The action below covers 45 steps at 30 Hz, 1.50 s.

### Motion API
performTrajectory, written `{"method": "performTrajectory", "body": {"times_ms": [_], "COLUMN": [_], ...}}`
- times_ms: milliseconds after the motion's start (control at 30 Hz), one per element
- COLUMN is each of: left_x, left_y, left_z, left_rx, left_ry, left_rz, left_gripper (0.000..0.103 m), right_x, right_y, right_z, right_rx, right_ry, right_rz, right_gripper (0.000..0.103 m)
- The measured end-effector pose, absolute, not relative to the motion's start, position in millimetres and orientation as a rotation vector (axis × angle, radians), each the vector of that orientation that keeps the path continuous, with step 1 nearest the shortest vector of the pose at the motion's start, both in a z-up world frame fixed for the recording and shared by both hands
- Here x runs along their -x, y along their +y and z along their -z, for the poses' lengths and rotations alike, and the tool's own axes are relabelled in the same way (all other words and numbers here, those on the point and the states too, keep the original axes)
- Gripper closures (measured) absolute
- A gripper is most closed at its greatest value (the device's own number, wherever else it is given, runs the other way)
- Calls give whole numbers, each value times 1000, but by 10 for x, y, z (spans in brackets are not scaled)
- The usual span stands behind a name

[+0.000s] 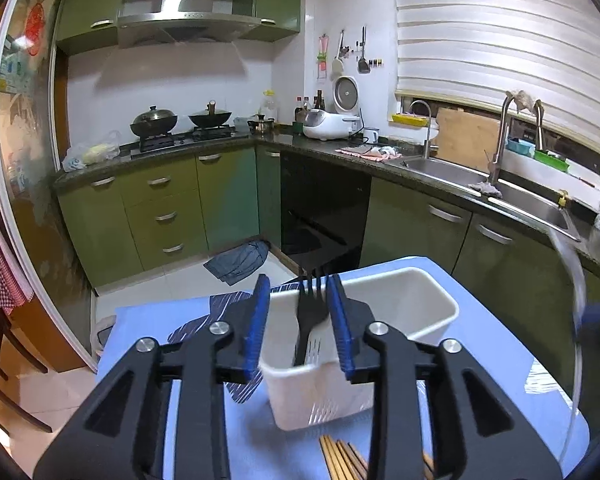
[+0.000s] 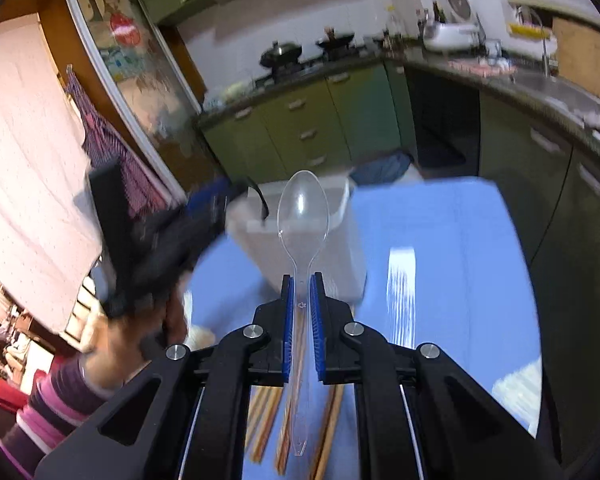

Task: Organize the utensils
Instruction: 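Drop the fork into the caddy with the left tool while the right tool drops the spoon in, then lower both tools to the chopsticks and close each on one chopstick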

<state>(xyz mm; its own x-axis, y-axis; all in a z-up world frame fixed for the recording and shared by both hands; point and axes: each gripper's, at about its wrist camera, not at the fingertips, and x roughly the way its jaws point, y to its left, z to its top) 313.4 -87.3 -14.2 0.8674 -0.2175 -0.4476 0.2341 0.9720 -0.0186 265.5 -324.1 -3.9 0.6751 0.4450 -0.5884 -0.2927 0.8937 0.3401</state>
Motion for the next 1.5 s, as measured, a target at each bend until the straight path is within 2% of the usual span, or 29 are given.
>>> {"method": "performTrajectory", "body": {"times_ms": [267,567,1000,1067,1233,1500], "left_x": [-2583,-2113,-2160,-2151,-2121,-2290], "left_y": [-536,-463,-494,-530,-600,-652], "left_z": [89,214,424,452,503,739], "left_rx": [-6,-92,-62,-68,-96,-46], "left_ry": [446,469,613,627,664,849], "left_rz": [256,287,325,323,317,314], "left_gripper": [67,66,66,65,65,64], "right_x": [-3325,-4030,-3460,-3415,-3258,-2844], "right_y": [-3192,-2935,-2822,-2815,-2819,-3075], "right_z": [-381,-105,421,464,477,383], "right_rx": [-328,-311,-112,-98,-67,-75], "right_ry": [495,460,507,517,508,499], "right_rz": [-292,-207,-250,-255,-255,-231], "right_gripper": [94,94,93,91,70,68]}}
